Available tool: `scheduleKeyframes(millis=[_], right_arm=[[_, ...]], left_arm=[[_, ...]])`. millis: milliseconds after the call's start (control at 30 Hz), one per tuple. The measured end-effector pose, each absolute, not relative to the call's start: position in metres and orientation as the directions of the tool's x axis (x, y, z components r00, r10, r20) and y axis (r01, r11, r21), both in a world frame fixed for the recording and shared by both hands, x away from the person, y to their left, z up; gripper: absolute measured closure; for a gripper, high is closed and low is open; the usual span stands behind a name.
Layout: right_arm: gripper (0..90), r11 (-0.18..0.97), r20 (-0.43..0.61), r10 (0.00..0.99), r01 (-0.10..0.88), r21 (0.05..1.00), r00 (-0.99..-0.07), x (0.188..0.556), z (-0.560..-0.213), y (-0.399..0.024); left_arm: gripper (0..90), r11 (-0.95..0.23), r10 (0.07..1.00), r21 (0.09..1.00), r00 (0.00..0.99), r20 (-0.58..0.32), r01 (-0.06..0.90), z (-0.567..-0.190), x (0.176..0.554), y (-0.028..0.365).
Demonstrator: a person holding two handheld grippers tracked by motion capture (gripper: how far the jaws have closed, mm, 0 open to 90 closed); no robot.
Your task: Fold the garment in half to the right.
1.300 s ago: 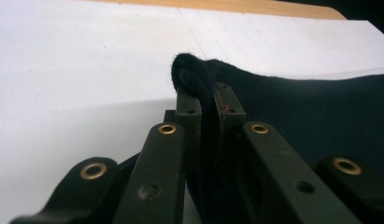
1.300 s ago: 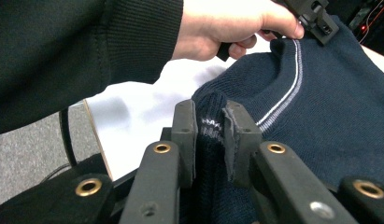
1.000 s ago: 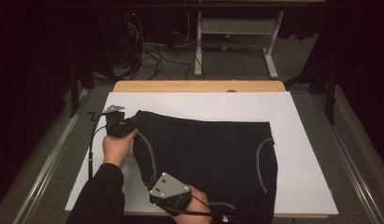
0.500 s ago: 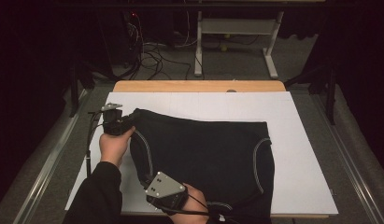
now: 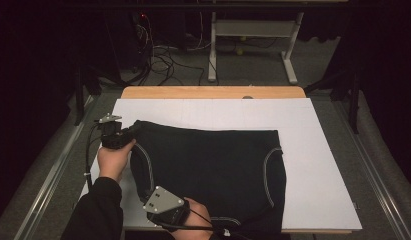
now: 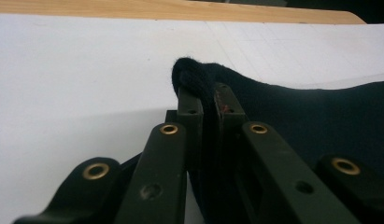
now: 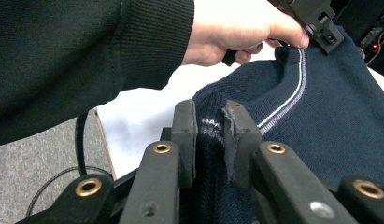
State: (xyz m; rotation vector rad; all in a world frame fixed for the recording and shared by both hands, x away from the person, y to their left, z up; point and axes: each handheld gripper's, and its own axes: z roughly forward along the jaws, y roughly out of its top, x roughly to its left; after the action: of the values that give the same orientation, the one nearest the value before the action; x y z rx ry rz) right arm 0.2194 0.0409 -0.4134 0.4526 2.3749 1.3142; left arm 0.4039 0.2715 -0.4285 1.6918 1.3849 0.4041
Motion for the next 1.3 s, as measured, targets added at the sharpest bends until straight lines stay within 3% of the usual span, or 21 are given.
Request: scheduleKeyframes(millis=[833,1300], right_arm=[[76.8,0.509,-0.185,0.36,0.027,0.86,-0.914,0.213,-0.409,0.094],[76.6,0.501,-0.158,0.378,0.058,0.864,-0.912,0.214,-0.417,0.08]], left_arm=[[80.0,0.053,0.934,0.778,0.244,-0.26,0.627,-0.421,0.379,0.335],[79.7,0.043,0.932,0.746,0.243,-0.27,0.665,-0.427,0.381,0.322]])
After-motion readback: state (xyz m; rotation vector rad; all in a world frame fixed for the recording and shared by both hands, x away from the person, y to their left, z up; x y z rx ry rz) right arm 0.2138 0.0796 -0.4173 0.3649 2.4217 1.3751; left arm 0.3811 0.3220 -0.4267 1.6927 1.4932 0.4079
